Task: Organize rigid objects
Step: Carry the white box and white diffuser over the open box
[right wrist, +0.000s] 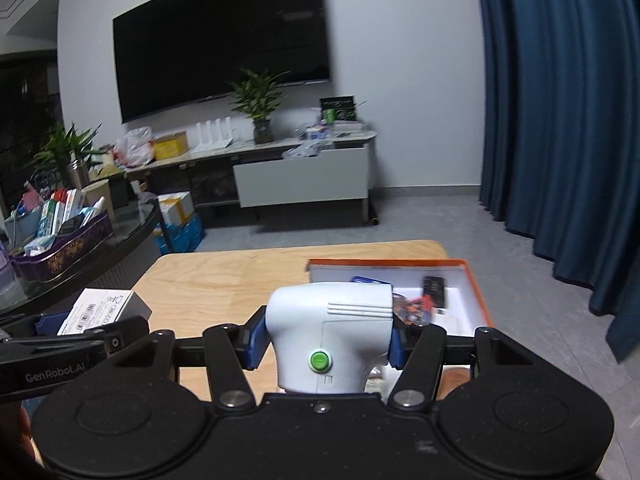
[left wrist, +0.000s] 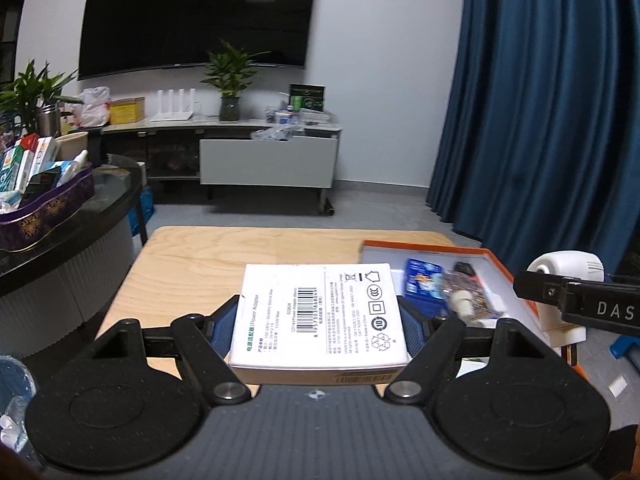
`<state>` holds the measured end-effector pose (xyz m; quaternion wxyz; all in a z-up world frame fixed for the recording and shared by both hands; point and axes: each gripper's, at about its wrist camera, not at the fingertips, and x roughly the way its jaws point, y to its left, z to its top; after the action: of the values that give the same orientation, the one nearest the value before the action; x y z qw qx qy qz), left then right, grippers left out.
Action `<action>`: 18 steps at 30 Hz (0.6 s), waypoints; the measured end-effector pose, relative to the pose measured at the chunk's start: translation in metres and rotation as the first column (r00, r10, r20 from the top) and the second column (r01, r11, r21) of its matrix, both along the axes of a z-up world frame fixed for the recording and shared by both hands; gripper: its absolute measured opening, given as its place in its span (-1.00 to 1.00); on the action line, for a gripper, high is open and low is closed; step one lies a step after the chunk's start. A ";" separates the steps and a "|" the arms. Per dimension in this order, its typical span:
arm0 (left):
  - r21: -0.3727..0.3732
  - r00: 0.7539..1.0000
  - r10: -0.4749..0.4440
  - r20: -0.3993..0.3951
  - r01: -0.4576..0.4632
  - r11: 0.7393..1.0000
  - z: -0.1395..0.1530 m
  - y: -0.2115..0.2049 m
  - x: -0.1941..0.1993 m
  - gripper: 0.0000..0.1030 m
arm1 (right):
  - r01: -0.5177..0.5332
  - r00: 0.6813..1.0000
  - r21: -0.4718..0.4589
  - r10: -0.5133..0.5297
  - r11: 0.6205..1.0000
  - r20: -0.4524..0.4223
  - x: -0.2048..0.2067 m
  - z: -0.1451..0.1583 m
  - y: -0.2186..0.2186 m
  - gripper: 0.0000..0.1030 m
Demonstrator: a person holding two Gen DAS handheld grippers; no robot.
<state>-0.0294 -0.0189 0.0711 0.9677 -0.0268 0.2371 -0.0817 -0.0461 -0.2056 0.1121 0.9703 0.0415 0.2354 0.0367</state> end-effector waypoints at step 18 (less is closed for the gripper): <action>-0.004 0.992 -0.123 0.029 0.123 0.992 -0.003 -0.035 -0.035 0.53 | 0.088 0.995 0.019 -0.089 0.996 0.043 -0.055 -0.002 -0.040 0.30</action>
<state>-0.0643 -0.0536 0.0686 0.9640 -0.0138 0.2241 -0.1422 -0.1013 -0.2454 0.1103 0.9755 0.0594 0.2119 -0.0032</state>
